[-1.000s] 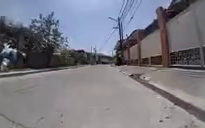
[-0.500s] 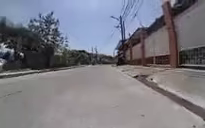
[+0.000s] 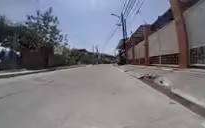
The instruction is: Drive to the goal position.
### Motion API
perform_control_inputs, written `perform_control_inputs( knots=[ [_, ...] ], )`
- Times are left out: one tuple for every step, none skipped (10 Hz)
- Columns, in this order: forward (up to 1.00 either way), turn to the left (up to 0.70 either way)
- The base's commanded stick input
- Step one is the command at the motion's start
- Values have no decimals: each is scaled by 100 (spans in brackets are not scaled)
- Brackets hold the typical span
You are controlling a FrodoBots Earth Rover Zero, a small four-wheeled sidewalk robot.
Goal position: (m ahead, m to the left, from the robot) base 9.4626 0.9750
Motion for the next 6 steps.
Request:
perform_control_inputs(
  knots=[
    [100,1],
    [100,1],
    [100,1],
    [100,1],
    [100,1],
    [100,1]
  ],
)
